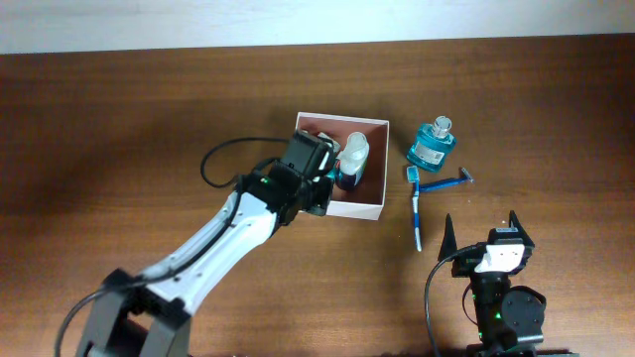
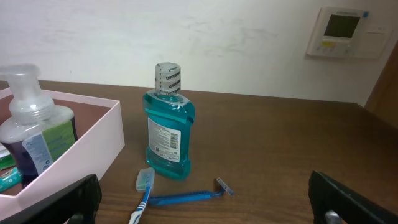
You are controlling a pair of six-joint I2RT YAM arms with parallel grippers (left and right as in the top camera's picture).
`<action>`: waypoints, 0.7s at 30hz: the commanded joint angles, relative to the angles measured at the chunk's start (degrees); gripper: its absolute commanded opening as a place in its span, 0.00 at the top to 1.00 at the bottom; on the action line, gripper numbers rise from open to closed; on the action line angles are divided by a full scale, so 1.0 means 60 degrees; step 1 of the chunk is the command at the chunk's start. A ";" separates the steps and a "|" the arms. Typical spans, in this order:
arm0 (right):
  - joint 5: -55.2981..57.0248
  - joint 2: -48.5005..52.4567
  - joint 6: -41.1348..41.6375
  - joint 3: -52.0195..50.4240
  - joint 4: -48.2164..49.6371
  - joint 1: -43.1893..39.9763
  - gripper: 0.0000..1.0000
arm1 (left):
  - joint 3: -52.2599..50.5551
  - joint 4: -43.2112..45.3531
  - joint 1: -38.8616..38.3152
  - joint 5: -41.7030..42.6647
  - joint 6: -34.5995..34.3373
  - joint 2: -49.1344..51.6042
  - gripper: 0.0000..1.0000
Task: Pack container
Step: 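Carry the toothpaste tube into the box and release it, then withdraw the left gripper to the left side of the table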
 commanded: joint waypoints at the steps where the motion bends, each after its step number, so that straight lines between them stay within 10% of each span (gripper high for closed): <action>1: 0.0011 -0.0069 0.0018 -0.0044 -0.0076 -0.0044 0.02 | 0.0055 -0.0044 -0.0029 -0.0109 -0.0022 0.0579 0.99; 12: 0.0011 -0.0069 0.0018 -0.0044 -0.0076 -0.0044 0.01 | 0.0342 -0.0149 -0.0109 0.0197 -0.0058 0.0386 0.99; 21: 0.0011 -0.0069 0.0018 -0.0044 -0.0076 -0.0044 0.01 | 0.1453 -0.0146 -0.0098 -0.4102 -0.0047 -0.0987 0.99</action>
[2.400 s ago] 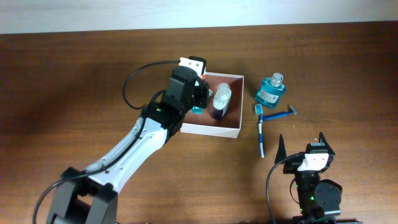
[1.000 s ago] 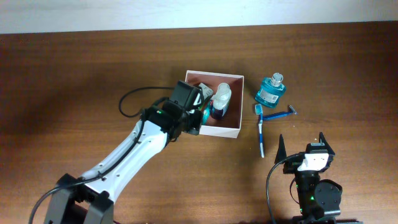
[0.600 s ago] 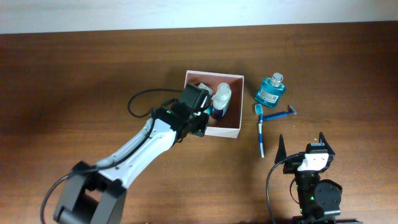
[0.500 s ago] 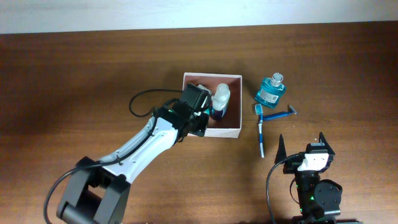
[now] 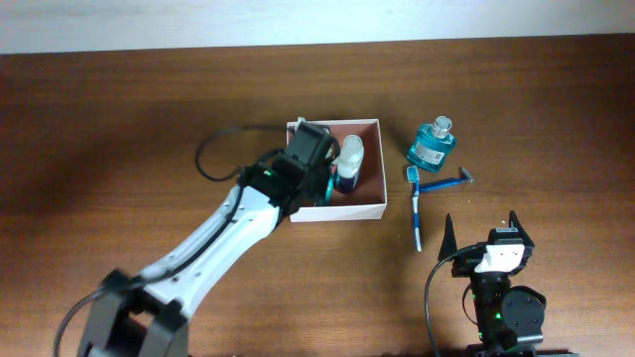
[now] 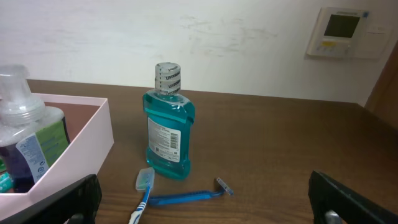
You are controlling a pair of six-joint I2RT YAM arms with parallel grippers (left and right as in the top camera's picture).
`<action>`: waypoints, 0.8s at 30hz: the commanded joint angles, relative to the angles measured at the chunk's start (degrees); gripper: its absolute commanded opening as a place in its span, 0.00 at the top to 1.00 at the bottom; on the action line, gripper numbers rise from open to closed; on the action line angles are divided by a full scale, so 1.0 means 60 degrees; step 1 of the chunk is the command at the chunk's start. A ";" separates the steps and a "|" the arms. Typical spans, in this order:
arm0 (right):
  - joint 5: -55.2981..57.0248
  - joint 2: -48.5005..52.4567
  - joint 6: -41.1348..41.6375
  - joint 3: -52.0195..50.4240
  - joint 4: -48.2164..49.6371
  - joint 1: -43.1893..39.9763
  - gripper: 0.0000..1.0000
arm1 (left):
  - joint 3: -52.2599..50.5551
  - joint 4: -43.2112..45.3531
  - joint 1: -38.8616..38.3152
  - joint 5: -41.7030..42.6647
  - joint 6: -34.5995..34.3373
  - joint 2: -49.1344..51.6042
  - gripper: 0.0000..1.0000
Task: Pack container
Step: 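Withdraw the left gripper to the left side of the table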
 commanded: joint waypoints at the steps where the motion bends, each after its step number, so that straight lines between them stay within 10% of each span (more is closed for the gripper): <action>1: 0.0011 -0.0069 0.0007 -0.0044 -0.0076 -0.0044 0.01 | 0.0656 0.0040 -0.0007 -0.2521 -0.0047 -0.0969 0.99; 8: 0.0011 -0.0069 0.0007 -0.0044 -0.0076 -0.0044 0.01 | 0.0736 0.0178 0.1180 -0.3912 -0.0051 -0.1577 0.81; 10: 0.0011 -0.0069 0.0007 -0.0044 -0.0076 -0.0044 0.01 | 0.0736 0.0178 0.1920 -0.3909 -0.0051 -0.1537 0.61; 13: 0.0011 -0.0069 0.0007 -0.0044 -0.0076 -0.0044 0.01 | 0.0736 0.0175 0.3096 -0.3836 -0.0055 -0.1483 0.04; 24: 0.0011 -0.0069 0.0007 -0.0044 -0.0076 -0.0044 0.01 | 0.0736 -0.0372 0.5166 -0.3042 -0.0055 -0.1439 0.00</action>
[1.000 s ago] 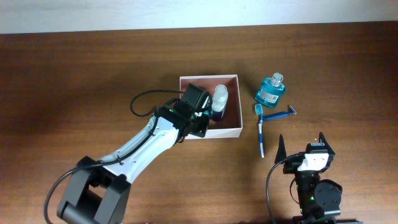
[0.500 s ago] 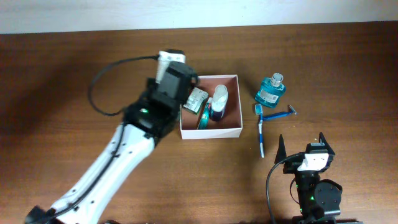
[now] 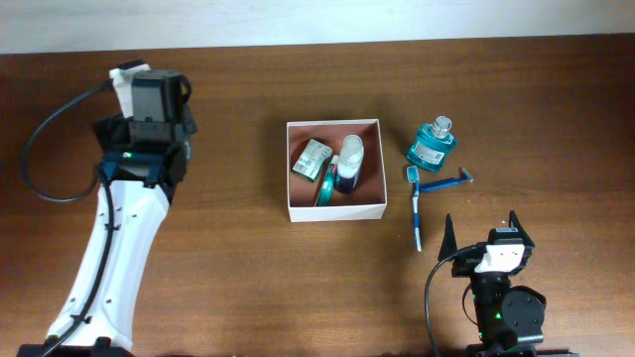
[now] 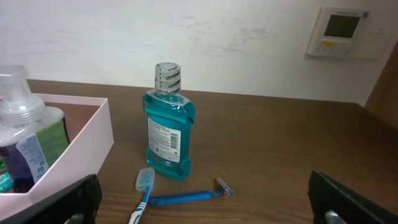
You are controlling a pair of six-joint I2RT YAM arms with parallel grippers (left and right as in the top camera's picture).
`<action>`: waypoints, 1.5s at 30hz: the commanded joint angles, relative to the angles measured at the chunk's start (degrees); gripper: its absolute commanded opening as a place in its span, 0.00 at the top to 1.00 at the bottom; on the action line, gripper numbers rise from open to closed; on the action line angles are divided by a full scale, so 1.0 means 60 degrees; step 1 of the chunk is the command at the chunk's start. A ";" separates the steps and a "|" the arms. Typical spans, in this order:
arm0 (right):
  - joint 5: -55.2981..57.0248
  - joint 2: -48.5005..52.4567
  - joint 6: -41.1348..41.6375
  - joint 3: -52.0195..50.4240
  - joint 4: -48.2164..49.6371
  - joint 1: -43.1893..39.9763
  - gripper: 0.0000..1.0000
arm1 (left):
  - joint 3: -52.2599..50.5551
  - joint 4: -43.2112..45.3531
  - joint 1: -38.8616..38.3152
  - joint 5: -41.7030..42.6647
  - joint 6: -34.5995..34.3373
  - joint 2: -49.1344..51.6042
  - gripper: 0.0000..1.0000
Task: Pack container
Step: 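Withdraw the left gripper to the left side of the table, then move the right gripper to the blue mouthwash bottle and grasp it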
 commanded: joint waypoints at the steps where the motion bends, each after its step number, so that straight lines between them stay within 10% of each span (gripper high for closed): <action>1: 0.0011 -0.0069 0.0011 -0.0044 -0.0076 -0.0044 0.01 | 0.0066 -0.0248 0.0204 0.0579 -0.0033 0.0076 0.00; 20: -0.0033 -0.0069 0.0047 -0.0044 -0.0058 -0.0044 0.01 | 0.0066 -0.0277 0.0200 0.0568 -0.0033 0.0076 0.01; 33: -0.3457 -0.0058 0.1333 0.0066 0.1803 -0.0029 0.01 | 0.0066 -0.0277 0.0200 0.0565 -0.0033 0.0076 0.01; 45: -0.0780 0.5195 0.1300 0.5920 -0.1209 -0.0029 0.02 | 0.0066 -0.0277 0.0200 0.0568 -0.0033 0.0076 0.01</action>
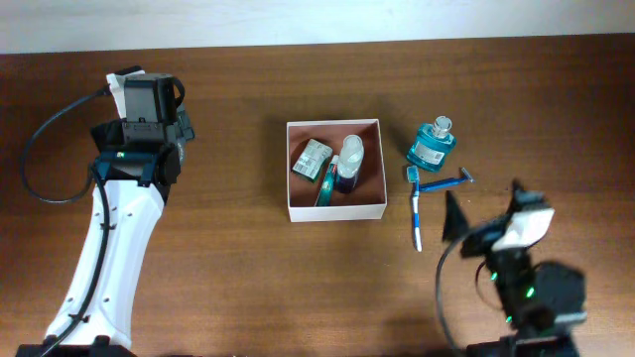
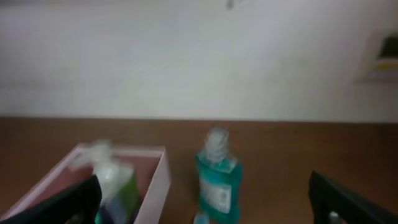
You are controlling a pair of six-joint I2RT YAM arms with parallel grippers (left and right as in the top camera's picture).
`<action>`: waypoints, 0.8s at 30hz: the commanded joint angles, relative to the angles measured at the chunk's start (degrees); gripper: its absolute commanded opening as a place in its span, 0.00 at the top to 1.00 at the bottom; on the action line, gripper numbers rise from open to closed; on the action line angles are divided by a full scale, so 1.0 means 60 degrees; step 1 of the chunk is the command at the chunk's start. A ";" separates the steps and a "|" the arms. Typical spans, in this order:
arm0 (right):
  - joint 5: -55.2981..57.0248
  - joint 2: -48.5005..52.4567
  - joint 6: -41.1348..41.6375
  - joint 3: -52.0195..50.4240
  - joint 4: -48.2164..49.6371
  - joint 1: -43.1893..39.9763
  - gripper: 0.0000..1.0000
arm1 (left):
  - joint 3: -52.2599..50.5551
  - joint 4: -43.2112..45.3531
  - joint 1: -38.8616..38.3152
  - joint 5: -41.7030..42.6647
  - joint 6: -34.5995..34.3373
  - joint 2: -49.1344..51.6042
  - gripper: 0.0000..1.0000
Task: Pack container
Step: 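Move the right gripper to the blue mouthwash bottle and grasp it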
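The white box (image 1: 334, 209) sits mid-table and holds a pump bottle (image 1: 347, 162), a green-white packet (image 1: 312, 159) and a teal tube (image 1: 324, 185). To its right stand a teal mouthwash bottle (image 1: 431, 145), a blue toothbrush (image 1: 416, 208) and a blue razor (image 1: 445, 181). My right gripper (image 1: 483, 209) is open, low and right of the toothbrush, holding nothing. Its blurred wrist view shows the mouthwash bottle (image 2: 217, 180), the box wall (image 2: 159, 186) and the pump bottle (image 2: 111, 173) between the spread fingers of the right gripper (image 2: 208, 200). My left gripper (image 1: 148, 97) is far left; its fingers do not show.
The brown wooden table (image 1: 248, 278) ends at a pale wall along the far side. The left arm's cable (image 1: 45, 139) loops at the far left. The toothbrush and razor lie close together in front of the mouthwash bottle.
My right arm has left its resting spot and stands a little further right and forward; its view is now blurred and shows the bottle from higher up. The left arm has barely shifted.
My left gripper was first down in the box beside the pump bottle. The box then stood a little further left and squared up. After that the left arm was away at the far left, leaving packet, tube and bottle inside. Now the right arm is moving.
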 commanded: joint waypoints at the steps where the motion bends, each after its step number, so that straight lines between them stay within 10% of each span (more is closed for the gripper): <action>1: 0.0696 0.2452 0.0044 0.2674 -0.1013 -0.0029 0.01 | 0.0069 -0.0004 0.0026 0.0036 -0.0029 0.0058 0.01; 11: 0.0532 0.7519 0.0069 0.8196 -0.4717 -0.0029 0.01 | 0.0069 -0.0004 0.0026 0.0036 -0.0029 0.0058 0.01; 24: 0.0590 1.0768 0.0342 0.8357 -0.4302 -0.0007 0.09 | 0.0069 -0.0004 0.0026 0.0036 -0.0029 0.0058 0.01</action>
